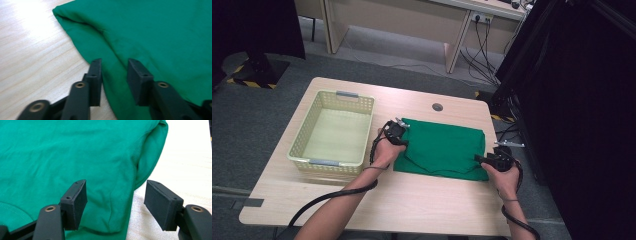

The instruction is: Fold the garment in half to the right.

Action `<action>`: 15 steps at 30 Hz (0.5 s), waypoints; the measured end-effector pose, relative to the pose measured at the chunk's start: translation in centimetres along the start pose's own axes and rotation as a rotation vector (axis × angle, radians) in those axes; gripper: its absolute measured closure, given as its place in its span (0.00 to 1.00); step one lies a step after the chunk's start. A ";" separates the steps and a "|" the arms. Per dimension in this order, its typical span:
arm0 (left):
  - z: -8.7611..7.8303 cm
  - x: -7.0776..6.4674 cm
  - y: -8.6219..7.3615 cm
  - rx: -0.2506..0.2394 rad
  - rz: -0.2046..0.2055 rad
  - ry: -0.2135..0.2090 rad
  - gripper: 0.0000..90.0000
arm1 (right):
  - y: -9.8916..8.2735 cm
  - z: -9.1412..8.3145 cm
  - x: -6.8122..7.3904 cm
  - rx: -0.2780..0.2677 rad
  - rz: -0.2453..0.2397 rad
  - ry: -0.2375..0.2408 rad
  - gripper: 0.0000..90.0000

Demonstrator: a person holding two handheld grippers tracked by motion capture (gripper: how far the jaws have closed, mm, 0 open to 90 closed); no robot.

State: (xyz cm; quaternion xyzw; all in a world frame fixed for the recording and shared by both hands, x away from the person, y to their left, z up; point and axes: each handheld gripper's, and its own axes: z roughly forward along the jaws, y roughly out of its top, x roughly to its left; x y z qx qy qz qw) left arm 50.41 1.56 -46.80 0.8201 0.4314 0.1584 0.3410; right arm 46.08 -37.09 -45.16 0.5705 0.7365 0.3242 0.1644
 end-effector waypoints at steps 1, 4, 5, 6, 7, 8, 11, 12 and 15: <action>0.0 0.0 0.0 -0.001 -0.001 -0.004 0.76 | 0.0 0.0 0.0 -0.001 0.002 0.000 0.39; 0.1 -0.2 0.0 -0.006 -0.019 -0.021 0.86 | 0.1 0.0 0.0 -0.002 0.005 0.003 0.39; 0.1 -0.3 0.0 -0.008 -0.028 -0.030 0.90 | 0.1 -0.1 -0.1 -0.002 0.005 0.003 0.38; 0.1 -0.3 0.0 -0.009 -0.037 -0.038 0.93 | 0.1 -0.1 -0.1 -0.003 0.005 0.003 0.38; 0.2 -0.3 0.0 -0.010 -0.041 -0.040 0.96 | 0.1 -0.1 -0.1 -0.004 0.004 0.004 0.38; 0.2 -0.3 0.0 -0.012 -0.045 -0.041 0.96 | 0.1 -0.1 -0.1 -0.003 0.006 0.004 0.38; 0.1 -0.1 -0.1 -0.018 -0.069 -0.048 0.97 | 0.1 -0.1 -0.2 -0.001 0.008 0.003 0.38; 0.1 -0.1 -0.1 -0.019 -0.070 -0.048 0.97 | 0.0 0.0 -0.3 0.000 0.010 0.003 0.38; 0.1 -0.2 -0.1 -0.024 -0.067 -0.045 0.97 | -0.1 0.1 -0.4 0.010 0.010 0.000 0.38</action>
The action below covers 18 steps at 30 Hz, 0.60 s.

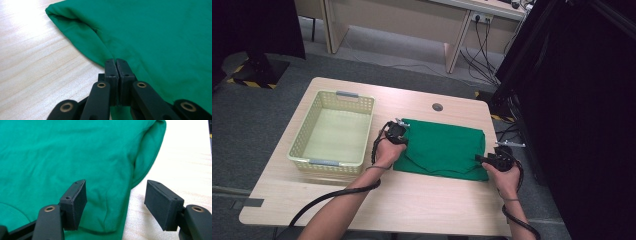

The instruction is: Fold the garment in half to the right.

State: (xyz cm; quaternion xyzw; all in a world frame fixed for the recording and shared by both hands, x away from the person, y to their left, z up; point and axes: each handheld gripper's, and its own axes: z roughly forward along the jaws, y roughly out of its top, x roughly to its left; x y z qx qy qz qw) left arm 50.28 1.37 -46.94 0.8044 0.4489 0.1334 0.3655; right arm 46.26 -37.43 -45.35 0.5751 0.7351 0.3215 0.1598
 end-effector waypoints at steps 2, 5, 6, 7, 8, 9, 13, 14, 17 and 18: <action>-0.1 0.0 0.1 -0.010 0.001 -0.002 0.97 | 0.0 0.2 0.0 0.007 -0.004 -0.002 0.38; -0.4 -0.2 0.3 -0.022 0.006 -0.005 0.98 | 0.0 0.3 0.0 0.012 -0.008 -0.002 0.38; -0.6 -0.3 0.4 -0.026 0.010 -0.008 0.98 | 0.0 0.4 0.0 0.013 -0.009 -0.003 0.38; -0.8 -0.4 0.5 -0.032 0.012 -0.011 0.98 | 0.0 0.4 0.1 0.019 -0.012 -0.005 0.38; -0.9 -0.5 0.6 -0.041 0.013 -0.013 0.98 | 0.0 0.5 0.1 0.024 -0.013 -0.006 0.38; -1.1 -0.6 0.7 -0.044 0.018 -0.016 0.98 | 0.0 0.6 0.2 0.027 -0.016 -0.006 0.38; -1.7 -0.8 1.1 -0.066 0.022 -0.022 0.98 | -0.1 1.0 0.5 0.032 -0.034 -0.012 0.38; -1.9 -0.8 1.2 -0.070 0.023 -0.023 0.98 | 0.0 1.0 0.6 0.035 -0.036 -0.010 0.38; -2.3 -1.1 1.5 -0.083 0.030 -0.028 0.98 | 0.0 1.2 0.9 0.038 -0.053 -0.016 0.38; -2.4 -1.2 1.5 -0.086 0.035 -0.030 0.98 | 0.1 1.2 1.1 0.041 -0.060 -0.022 0.38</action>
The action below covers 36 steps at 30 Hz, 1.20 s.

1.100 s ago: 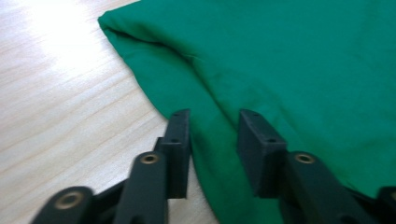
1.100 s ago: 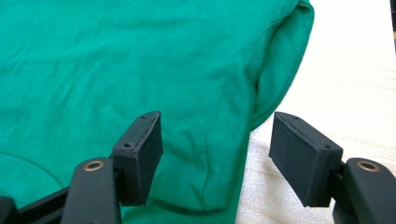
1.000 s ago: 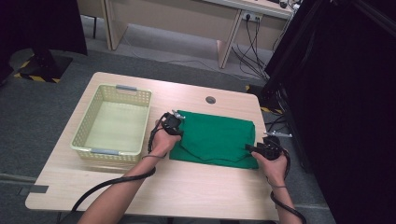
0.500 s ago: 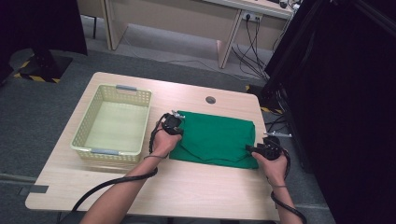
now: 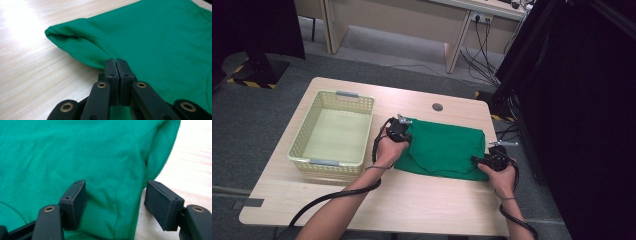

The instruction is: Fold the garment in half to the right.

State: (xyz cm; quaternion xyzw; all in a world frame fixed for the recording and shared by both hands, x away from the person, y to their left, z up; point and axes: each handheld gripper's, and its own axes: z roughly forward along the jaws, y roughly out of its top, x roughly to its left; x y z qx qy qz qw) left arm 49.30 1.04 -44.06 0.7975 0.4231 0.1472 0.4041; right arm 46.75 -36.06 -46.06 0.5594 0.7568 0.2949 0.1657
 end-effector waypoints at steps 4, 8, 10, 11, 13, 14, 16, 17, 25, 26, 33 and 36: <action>-0.3 -0.2 0.3 -0.016 0.002 -0.002 0.98 | 0.2 0.3 0.5 0.006 -0.026 -0.009 0.38; -0.6 -0.2 0.4 -0.022 0.007 0.003 0.98 | 0.4 0.5 1.1 0.010 -0.053 -0.024 0.37; -0.8 -0.3 0.6 -0.027 0.011 0.004 0.98 | 0.4 0.6 1.3 0.011 -0.059 -0.026 0.37; -0.9 -0.3 0.7 -0.031 0.012 0.004 0.98 | 0.4 0.6 1.4 0.012 -0.059 -0.025 0.37; -1.0 -0.5 0.9 -0.033 0.016 0.002 0.98 | 0.5 0.7 1.5 0.011 -0.061 -0.025 0.37; -1.0 -0.5 0.9 -0.035 0.022 0.004 0.98 | 0.5 0.7 1.6 0.010 -0.061 -0.025 0.37; -1.1 -0.5 1.0 -0.035 0.023 0.002 0.98 | 0.5 0.7 1.6 0.011 -0.063 -0.024 0.37; -1.1 -0.6 1.1 -0.035 0.024 0.004 0.98 | 0.5 0.7 1.6 0.010 -0.062 -0.023 0.37; -1.0 -0.7 1.2 -0.034 0.032 0.006 0.98 | 0.5 0.7 1.6 0.008 -0.062 -0.023 0.37; -1.0 -0.8 1.2 -0.033 0.033 0.005 0.98 | 0.5 0.7 1.6 0.008 -0.062 -0.023 0.37; -1.0 -0.9 1.4 -0.035 0.035 0.008 0.98 | 0.5 0.8 1.7 0.004 -0.067 -0.024 0.37; -1.2 -0.8 1.5 -0.040 0.039 0.011 0.98 | 0.5 0.8 1.7 0.003 -0.066 -0.023 0.37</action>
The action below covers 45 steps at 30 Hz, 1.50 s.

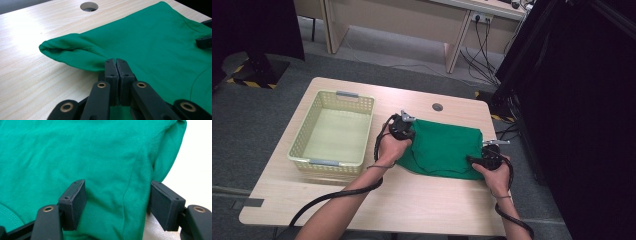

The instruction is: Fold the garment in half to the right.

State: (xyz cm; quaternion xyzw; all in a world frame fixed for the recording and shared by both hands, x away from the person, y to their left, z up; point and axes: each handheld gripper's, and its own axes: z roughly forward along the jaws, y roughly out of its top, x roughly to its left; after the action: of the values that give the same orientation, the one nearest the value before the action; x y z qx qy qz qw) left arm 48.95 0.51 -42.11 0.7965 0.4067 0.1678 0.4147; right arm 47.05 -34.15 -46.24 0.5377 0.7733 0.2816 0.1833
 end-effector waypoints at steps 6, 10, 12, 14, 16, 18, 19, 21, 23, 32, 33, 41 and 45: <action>-0.1 0.0 0.2 0.000 0.004 0.002 0.98 | 0.1 0.0 0.1 0.001 0.001 0.000 0.37; -0.1 -0.1 0.2 -0.007 -0.001 0.001 0.98 | 0.1 0.1 0.2 0.000 0.000 0.001 0.37; -0.1 0.0 0.3 -0.005 0.003 0.002 0.98 | 0.1 0.1 0.2 0.001 -0.002 0.002 0.37; -0.1 -0.1 0.3 -0.005 0.001 0.003 0.98 | 0.1 0.1 0.2 0.002 -0.003 0.002 0.37; -0.1 -0.1 0.3 -0.005 0.002 0.004 0.98 | 0.2 0.1 0.3 0.002 -0.003 0.002 0.37; -0.2 -0.1 0.3 -0.006 0.002 0.005 0.98 | 0.2 0.1 0.3 0.002 -0.002 0.002 0.37; -0.1 -0.1 0.3 -0.007 0.000 0.005 0.98 | 0.2 0.1 0.3 0.001 -0.002 0.002 0.37; -0.1 -0.1 0.3 -0.004 0.002 0.004 0.98 | 0.1 0.1 0.3 0.000 -0.002 0.002 0.37; -0.1 -0.1 0.3 -0.004 0.003 0.008 0.98 | 0.2 0.2 0.4 0.001 -0.004 0.003 0.37; -0.2 -0.2 0.7 -0.019 0.005 0.011 0.98 | 0.4 0.4 0.8 -0.002 -0.013 0.008 0.37; -0.2 -0.2 0.8 -0.018 0.006 0.011 0.98 | 0.4 0.4 0.9 -0.002 -0.014 0.008 0.37; -0.4 -0.3 1.0 -0.026 0.006 0.016 0.98 | 0.7 0.7 1.7 -0.004 -0.026 0.017 0.37; -0.5 -0.3 1.1 -0.029 0.008 0.018 0.98 | 0.8 0.8 1.9 -0.002 -0.028 0.020 0.37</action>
State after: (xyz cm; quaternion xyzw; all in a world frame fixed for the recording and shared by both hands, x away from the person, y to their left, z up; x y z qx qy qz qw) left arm 49.04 0.22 -40.88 0.7904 0.4049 0.1826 0.4219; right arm 47.40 -31.96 -46.31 0.5239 0.7821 0.2852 0.1803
